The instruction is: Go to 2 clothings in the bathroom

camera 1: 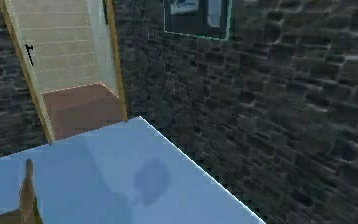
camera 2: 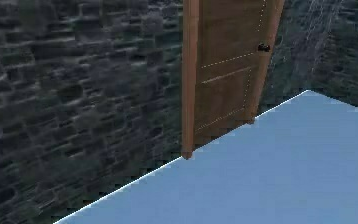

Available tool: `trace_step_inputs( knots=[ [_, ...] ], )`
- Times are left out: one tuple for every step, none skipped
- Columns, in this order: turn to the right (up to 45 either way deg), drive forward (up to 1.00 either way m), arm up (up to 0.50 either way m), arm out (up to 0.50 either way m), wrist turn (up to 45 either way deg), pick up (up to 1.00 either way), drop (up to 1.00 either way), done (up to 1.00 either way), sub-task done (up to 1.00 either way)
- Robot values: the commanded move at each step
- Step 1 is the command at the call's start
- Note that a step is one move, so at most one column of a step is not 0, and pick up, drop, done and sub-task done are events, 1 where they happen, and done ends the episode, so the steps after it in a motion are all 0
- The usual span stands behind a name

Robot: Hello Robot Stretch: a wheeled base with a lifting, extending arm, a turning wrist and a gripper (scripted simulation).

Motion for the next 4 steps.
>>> trace_step_inputs(
  knots=[
    [0.0, 0.60, 0.00, 0.00, 0.0, 0.00, 0.00, 0.00, 0.00],
    [-33.0, 0.00, 0.00, 0.00, 0.0, 0.00, 0.00, 0.00, 0.00],
    [0.0, 1.00, 0.00, 0.00, 0.0, 0.00, 0.00, 0.00, 0.00],
    [0.0, 0.85, 0.00, 0.00, 0.0, 0.00, 0.00, 0.00, 0.00]
  ],
)
